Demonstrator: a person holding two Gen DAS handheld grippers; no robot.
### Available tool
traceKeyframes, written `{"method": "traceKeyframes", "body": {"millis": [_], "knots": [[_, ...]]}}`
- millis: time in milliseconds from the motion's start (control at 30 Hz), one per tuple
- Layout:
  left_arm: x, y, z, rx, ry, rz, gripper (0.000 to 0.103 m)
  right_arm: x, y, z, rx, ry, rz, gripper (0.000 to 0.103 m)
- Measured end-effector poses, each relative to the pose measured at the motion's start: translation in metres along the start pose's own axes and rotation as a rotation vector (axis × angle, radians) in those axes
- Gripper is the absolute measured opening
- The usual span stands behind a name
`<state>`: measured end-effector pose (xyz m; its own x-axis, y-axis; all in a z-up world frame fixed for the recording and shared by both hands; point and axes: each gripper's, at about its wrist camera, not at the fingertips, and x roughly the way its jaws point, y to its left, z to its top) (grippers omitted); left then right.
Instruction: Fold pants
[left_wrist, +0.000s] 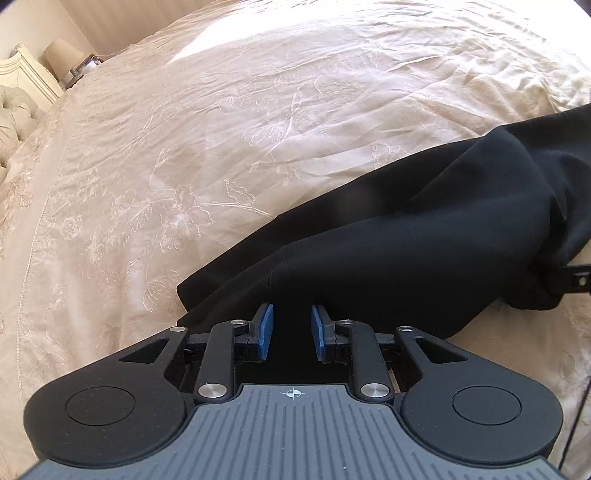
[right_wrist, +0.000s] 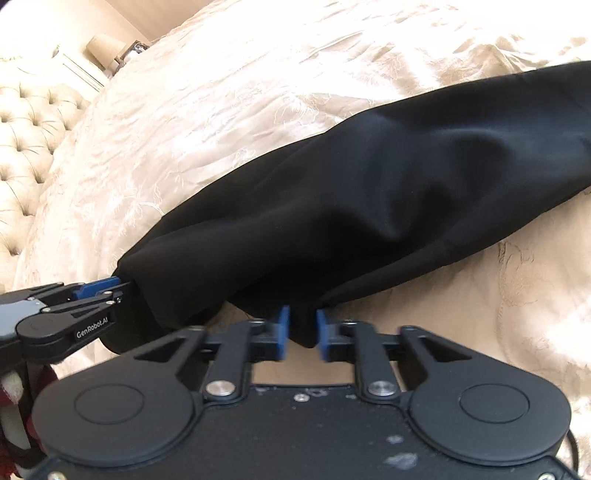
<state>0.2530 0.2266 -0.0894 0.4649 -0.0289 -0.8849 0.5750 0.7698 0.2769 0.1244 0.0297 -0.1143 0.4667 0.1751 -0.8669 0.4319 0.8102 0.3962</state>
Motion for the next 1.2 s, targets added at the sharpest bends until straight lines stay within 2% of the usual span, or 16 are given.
{"method": "traceKeyframes", "body": {"millis": [133, 233, 400, 500, 600, 633, 667, 733, 867, 1000, 1200], "knots": [[0.005, 0.002, 0.004, 0.011, 0.006, 0.003, 0.022, -0.027, -0.005, 0.008, -0.022, 0.017, 0.059, 0.003], [0.012, 0.005, 0.008, 0.021, 0.014, 0.013, 0.022, -0.039, -0.006, 0.014, -0.076, 0.073, 0.062, 0.003], [0.028, 0.009, 0.016, 0.033, 0.041, 0.019, 0.022, -0.017, -0.014, -0.002, -0.099, 0.211, 0.007, 0.003], [0.033, 0.012, 0.018, 0.037, 0.053, 0.024, 0.022, -0.005, -0.012, -0.003, -0.078, 0.234, -0.019, 0.003], [0.021, 0.021, 0.021, 0.007, 0.028, 0.040, 0.022, -0.016, -0.011, -0.001, -0.104, 0.210, -0.027, 0.005], [0.015, 0.026, 0.021, -0.013, 0.013, 0.035, 0.022, -0.022, -0.009, 0.001, -0.124, 0.207, -0.032, 0.012], [0.006, 0.030, 0.019, -0.037, -0.005, 0.032, 0.022, -0.030, -0.005, 0.003, -0.155, 0.199, -0.042, 0.014], [-0.007, 0.038, 0.015, -0.066, -0.028, 0.030, 0.022, -0.045, 0.003, 0.008, -0.215, 0.156, -0.051, 0.014], [-0.021, 0.045, 0.003, -0.094, -0.029, 0.015, 0.022, -0.068, 0.021, 0.026, -0.326, 0.054, -0.031, 0.025], [-0.016, 0.049, -0.010, -0.121, 0.014, 0.007, 0.022, -0.047, 0.037, 0.059, -0.460, 0.011, -0.029, 0.030], [-0.004, 0.067, -0.023, -0.201, 0.075, -0.012, 0.023, 0.007, 0.057, 0.089, -0.652, 0.042, -0.052, 0.034]]}}
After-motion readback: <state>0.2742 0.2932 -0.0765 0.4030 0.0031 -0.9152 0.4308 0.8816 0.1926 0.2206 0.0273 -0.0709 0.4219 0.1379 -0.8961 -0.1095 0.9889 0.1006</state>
